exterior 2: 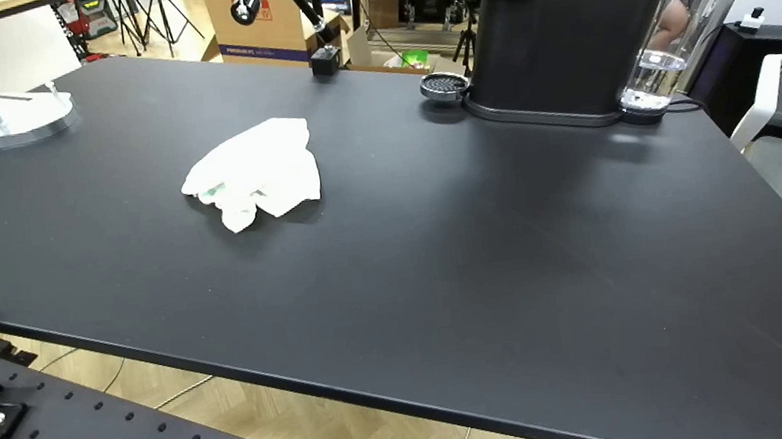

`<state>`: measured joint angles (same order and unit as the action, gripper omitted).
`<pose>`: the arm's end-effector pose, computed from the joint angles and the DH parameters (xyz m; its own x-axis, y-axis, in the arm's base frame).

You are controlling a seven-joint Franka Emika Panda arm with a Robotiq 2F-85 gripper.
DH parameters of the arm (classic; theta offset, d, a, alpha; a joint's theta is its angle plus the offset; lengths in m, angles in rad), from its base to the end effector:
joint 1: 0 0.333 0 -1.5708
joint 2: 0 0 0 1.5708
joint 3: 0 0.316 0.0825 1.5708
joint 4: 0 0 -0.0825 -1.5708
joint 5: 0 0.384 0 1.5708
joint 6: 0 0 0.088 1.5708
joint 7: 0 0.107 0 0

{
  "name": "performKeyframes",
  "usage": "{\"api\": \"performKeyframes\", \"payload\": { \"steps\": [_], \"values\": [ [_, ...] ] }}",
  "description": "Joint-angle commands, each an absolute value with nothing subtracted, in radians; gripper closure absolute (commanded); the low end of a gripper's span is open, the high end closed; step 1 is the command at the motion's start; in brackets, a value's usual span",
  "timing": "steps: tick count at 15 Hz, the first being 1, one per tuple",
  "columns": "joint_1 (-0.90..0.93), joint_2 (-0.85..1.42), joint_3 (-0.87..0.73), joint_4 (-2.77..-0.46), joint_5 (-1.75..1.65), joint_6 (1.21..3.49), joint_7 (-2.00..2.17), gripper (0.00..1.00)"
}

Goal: Pick the cloth and hang it on the object

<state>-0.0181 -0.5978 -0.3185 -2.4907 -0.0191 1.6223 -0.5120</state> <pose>0.3195 -0.1191 0.4603 0.9461 0.2749 -0.1712 0.2213 -0.9347 -0.2780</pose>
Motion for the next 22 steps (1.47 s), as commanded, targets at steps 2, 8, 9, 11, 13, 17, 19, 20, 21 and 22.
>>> {"api": "performKeyframes", "payload": {
  "steps": [2,8,9,11,13,17,19,20,21,22],
  "values": [
    [-0.029,-0.489,-0.265,-2.556,-0.051,1.850,-0.489,0.00],
    [0.016,-0.227,-0.187,-2.656,0.017,2.336,-0.477,0.00],
    [0.027,-0.182,-0.174,-2.659,0.040,2.389,-0.490,0.00],
    [0.046,-0.103,-0.144,-2.659,0.090,2.481,-0.514,0.00],
    [0.060,-0.039,-0.107,-2.655,0.142,2.544,-0.530,0.00],
    [0.058,0.089,-0.024,-2.647,0.215,2.694,-0.568,0.00],
    [0.050,0.144,0.024,-2.650,0.213,2.774,-0.578,0.00],
    [0.042,0.172,0.047,-2.646,0.210,2.805,-0.584,0.00],
    [0.032,0.201,0.070,-2.641,0.203,2.830,-0.586,0.00],
    [0.019,0.221,0.091,-2.638,0.192,2.849,-0.585,0.00]
  ]
}}
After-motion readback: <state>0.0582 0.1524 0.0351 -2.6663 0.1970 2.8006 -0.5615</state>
